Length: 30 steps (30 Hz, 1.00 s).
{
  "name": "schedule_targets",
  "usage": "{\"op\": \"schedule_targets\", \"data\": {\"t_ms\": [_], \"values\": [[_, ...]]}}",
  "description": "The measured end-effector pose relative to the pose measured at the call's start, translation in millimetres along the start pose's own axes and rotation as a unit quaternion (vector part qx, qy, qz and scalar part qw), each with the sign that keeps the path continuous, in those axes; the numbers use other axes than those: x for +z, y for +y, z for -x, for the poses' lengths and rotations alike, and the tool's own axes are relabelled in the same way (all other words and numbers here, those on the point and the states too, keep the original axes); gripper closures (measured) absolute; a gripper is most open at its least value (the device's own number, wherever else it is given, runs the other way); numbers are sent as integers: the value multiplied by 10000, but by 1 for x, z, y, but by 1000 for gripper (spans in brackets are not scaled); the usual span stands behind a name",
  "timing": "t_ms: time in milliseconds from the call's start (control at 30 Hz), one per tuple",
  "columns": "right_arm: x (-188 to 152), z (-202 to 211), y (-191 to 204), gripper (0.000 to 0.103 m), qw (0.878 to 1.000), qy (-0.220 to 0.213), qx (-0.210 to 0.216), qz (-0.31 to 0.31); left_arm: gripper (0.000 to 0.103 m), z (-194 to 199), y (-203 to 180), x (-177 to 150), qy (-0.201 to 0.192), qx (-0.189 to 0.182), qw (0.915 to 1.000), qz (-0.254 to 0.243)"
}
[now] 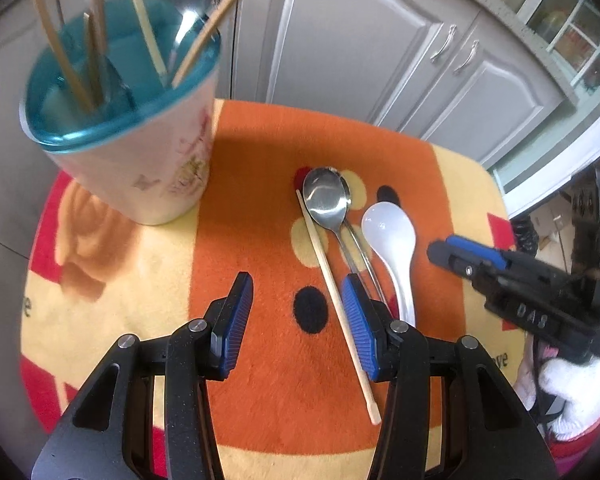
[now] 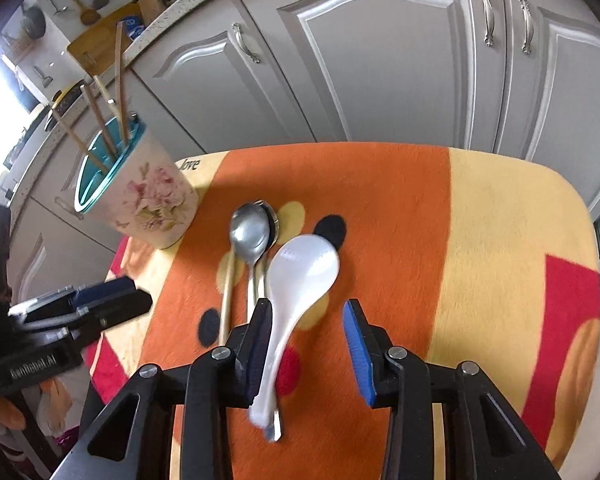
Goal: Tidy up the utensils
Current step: 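Move both open tools down toward the spoons and chopstick on the towel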
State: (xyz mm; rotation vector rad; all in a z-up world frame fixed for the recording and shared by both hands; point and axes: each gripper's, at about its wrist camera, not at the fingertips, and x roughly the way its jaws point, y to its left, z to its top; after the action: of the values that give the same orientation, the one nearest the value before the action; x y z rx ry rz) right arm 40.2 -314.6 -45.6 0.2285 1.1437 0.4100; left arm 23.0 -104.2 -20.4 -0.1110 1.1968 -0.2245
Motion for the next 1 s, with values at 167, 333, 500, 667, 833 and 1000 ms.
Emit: {"op": "schedule_targets", "data": {"t_ms": [167, 333, 500, 667, 833, 1000], "values": [[13, -22, -8, 72, 9998, 211, 47, 8, 57, -23, -6, 3, 193, 62, 9998, -25], [16, -38, -13, 91, 9993, 267, 256, -42, 58, -38, -9, 8, 302, 116, 9995, -32], [11, -32, -20, 95, 9990, 220, 378, -135, 88, -49, -8, 7, 417, -18, 9991, -96], [-6, -10, -27, 98, 9994, 146, 269, -139, 99, -46, -8, 6, 501, -210, 9983, -209], [-32, 5, -36, 98, 9992, 262, 75, -288, 100, -44, 5, -6, 713, -244, 9969, -246], [-48, 13, -32, 97, 9991, 395, -102, -144, 98, -35, 15, -5, 551, -307, 9980, 107]]}}
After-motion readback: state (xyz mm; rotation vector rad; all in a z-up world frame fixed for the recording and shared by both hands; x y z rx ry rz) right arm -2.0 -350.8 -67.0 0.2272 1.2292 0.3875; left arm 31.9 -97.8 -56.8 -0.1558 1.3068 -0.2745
